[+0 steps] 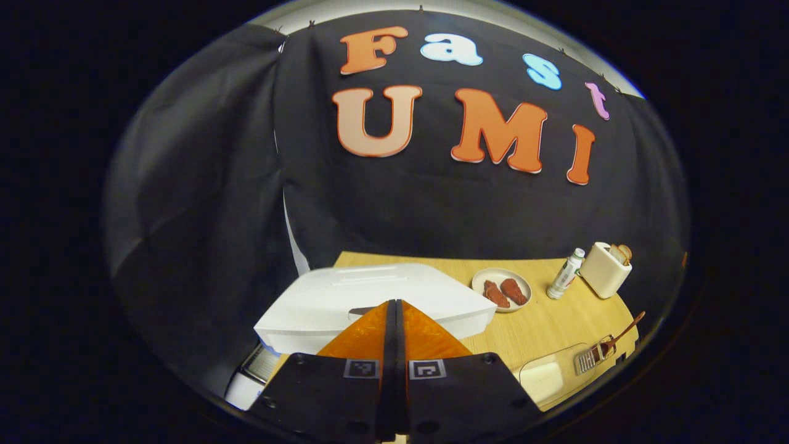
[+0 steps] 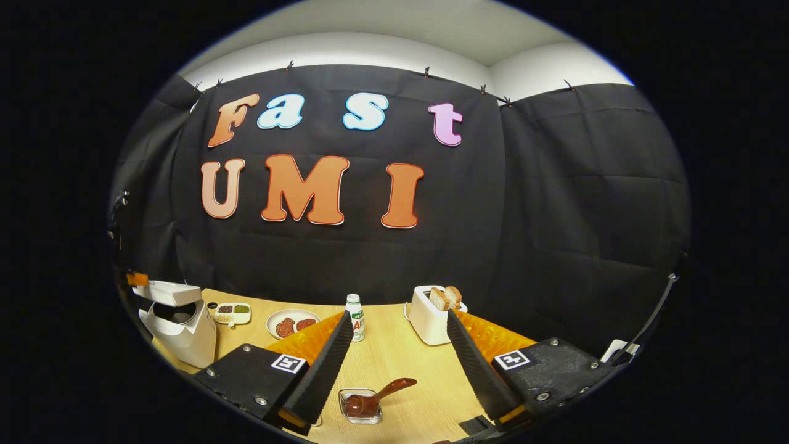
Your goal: Close the left gripper, press the button to open the rice cooker; take a wooden spoon from the chopstick holder with the right hand, scoop a spoonful of rice and pour it into the rice cooker, then put the wooden spoon back into the chopstick holder.
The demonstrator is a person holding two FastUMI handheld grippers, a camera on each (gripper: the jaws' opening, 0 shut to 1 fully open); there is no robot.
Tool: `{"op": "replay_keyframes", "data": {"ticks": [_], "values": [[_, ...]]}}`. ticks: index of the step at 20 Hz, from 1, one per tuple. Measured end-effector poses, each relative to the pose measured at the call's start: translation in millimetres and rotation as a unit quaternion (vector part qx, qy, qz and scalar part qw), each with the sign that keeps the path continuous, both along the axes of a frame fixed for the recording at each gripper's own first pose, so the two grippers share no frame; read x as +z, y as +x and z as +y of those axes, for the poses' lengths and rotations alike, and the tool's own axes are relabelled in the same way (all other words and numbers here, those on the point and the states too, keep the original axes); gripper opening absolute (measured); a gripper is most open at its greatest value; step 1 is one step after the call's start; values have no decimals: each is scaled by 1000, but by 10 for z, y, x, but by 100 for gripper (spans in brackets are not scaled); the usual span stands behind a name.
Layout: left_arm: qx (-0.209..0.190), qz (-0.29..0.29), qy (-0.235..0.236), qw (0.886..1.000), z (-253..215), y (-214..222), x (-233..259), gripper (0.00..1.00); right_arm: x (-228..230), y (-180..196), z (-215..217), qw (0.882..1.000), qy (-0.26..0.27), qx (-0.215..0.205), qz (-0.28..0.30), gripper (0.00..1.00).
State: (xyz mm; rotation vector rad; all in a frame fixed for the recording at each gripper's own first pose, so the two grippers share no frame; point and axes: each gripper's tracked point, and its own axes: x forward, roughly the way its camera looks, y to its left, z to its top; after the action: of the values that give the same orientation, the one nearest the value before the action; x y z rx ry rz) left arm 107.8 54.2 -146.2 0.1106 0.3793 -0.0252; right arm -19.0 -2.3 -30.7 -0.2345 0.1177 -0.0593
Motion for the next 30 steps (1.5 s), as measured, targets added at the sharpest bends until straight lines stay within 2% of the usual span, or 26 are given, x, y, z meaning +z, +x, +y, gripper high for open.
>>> {"op": "replay_keyframes", "data": {"ticks": [3, 9, 18, 19, 20, 22, 23, 24, 25, 26, 28, 29, 30], "values": [[-12, -34, -26, 999, -162, -87, 404, 4, -6, -21, -47, 1000, 8, -4, 0, 95], [-20, -70, -55, 996, -302, -271, 714, 4, -16, -20, -88, 1000, 11, -6, -2, 95], [19, -120, -13, 993, -122, -471, 968, 4, -158, 45, -181, 999, 39, -1, -12, 95], [18, -124, -8, 992, -126, -496, 1011, 5, -226, 63, -211, 999, 49, -1, -8, 100], [18, -125, -4, 992, -129, -534, 1031, 5, -312, 72, -228, 998, 62, -1, -2, 95], [15, -133, -4, 991, -142, -564, 1080, 5, -476, 97, -282, 996, 84, -4, 10, 95], [14, -136, -7, 991, -155, -583, 1097, 9, -557, 123, -299, 995, 93, -6, 16, 100], [16, -138, -8, 990, -147, -592, 1101, 20, -652, 141, -311, 994, 103, -6, 23, 95], [17, -141, -8, 990, -142, -604, 1099, 20, -744, 171, -322, 993, 115, -6, 32, 95], [14, -142, -10, 990, -165, -638, 1122, 24, -839, 197, -336, 991, 128, -9, 42, 95], [15, -144, -10, 989, -184, -663, 1115, 67, -1006, 260, -376, 986, 155, -13, 59, 95], [19, -148, -9, 989, -166, -724, 1150, 75, -1080, 307, -397, 984, 164, -17, 65, 95], [21, -151, -8, 988, -183, -737, 1150, 78, -1155, 344, -435, 983, 167, -22, 70, 100]]}}
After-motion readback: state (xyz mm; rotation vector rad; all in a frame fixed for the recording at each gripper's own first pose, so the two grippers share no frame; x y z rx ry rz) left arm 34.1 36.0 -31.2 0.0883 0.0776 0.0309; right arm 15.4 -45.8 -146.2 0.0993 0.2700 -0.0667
